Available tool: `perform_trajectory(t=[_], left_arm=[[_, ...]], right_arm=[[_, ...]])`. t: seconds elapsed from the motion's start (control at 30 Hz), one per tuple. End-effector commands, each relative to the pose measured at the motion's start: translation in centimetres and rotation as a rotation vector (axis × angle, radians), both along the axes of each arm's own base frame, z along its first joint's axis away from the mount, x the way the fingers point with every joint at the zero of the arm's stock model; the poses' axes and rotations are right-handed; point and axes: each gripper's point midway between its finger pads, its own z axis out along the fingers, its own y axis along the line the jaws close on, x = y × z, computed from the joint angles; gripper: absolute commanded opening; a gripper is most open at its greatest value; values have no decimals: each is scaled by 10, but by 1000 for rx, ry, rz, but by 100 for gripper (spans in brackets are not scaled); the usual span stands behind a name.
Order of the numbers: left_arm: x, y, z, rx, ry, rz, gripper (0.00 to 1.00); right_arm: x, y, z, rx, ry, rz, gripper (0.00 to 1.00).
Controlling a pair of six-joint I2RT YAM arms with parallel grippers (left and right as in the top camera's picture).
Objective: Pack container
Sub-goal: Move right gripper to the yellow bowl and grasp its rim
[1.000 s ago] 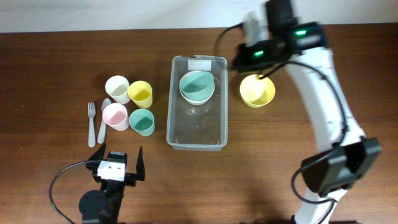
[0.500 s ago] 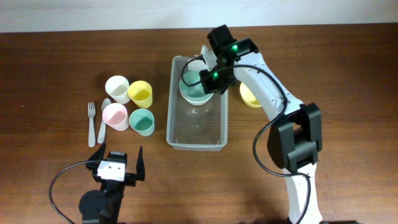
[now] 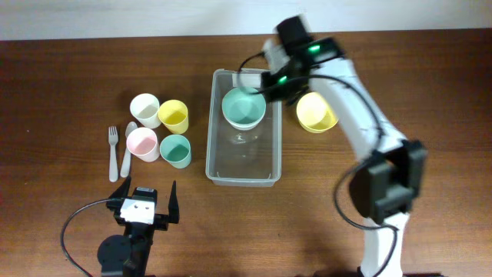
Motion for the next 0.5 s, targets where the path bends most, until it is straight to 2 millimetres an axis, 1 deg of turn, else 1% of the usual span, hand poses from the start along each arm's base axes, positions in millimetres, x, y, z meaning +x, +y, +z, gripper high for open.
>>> perform_trajectory(t=[0.0,0.03,0.07,0.1,0.13,0.17,0.23,0.27,0.3,0.33,0.37,0.43,0.47], left_arm=[[0,-3,-3,11,3,-17,100],[0,-3,-3,11,3,-17,100],[0,-3,-3,11,3,-17,100],[0,-3,-3,11,3,-17,100],[0,-3,-3,11,3,-17,99],[0,-3,-3,11,3,-17,100],[0,-3,-3,11,3,-17,99],[0,-3,-3,11,3,-17,99],[0,-3,-3,11,3,-17,100],[0,-3,-3,11,3,-17,100],[0,-3,-3,11,3,-17,100],[0,-3,-3,11,3,-17,100],[0,-3,-3,11,3,-17,100]], right_arm=[[15,-81,69,38,-115,-207,23],[15,-103,64,29,-86,-251,32],[14,-115,57,21,-60,-273,35],[12,-134,40,7,-4,-312,47],[10,-142,31,1,24,-329,51],[9,-153,15,-6,66,-352,52],[7,-167,-14,-15,135,-382,52],[5,-176,-33,-19,174,-400,52],[4,-180,-43,-21,196,-409,50],[2,-186,-58,-24,230,-422,49],[1,-190,-71,-23,254,-430,47],[-2,-191,-91,-15,292,-434,43],[-3,-191,-97,-18,308,-434,43]])
